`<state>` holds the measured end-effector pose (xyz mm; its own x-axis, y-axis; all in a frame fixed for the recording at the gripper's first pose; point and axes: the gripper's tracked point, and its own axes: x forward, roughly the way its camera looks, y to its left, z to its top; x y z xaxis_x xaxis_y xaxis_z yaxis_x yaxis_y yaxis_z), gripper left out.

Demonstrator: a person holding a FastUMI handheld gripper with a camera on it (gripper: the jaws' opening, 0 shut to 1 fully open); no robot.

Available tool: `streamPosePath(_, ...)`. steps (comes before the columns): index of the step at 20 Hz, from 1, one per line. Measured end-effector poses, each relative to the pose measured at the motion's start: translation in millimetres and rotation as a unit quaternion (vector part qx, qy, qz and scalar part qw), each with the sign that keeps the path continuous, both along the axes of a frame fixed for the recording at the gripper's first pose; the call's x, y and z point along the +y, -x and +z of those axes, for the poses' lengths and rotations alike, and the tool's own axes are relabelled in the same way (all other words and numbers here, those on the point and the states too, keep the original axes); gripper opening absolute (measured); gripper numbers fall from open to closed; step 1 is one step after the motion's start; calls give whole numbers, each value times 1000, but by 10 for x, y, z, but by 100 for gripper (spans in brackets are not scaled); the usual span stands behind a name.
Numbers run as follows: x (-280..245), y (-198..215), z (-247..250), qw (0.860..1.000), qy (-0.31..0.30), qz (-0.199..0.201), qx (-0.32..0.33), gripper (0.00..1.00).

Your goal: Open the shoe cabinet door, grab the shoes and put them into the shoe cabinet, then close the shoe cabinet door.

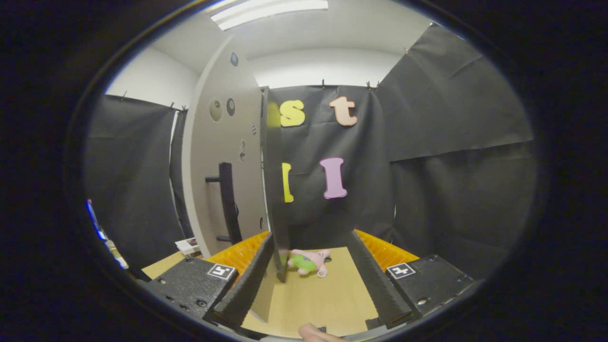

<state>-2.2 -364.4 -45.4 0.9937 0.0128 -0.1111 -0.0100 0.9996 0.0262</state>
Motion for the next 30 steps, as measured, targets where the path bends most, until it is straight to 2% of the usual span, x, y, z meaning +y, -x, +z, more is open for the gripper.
streamPosePath(5, -83, -487, 2, 1000, 7, 0, -12, 100)
streamPosePath(9, 256, -578, 53, 999, 4, 40, -13, 100)
streamPosePath(11, 299, -612, 82, 999, 9, 29, -9, 100)
streamPosePath(13, 524, -610, 75, 999, 2, 45, 5, 99)
streamPosePath(17, 631, -607, 119, 999, 22, 41, 9, 97)
streamPosePath(23, 637, -565, 122, 999, 34, 15, 5, 96)
streamPosePath(30, 984, -555, 75, 999, 21, 34, 10, 96)
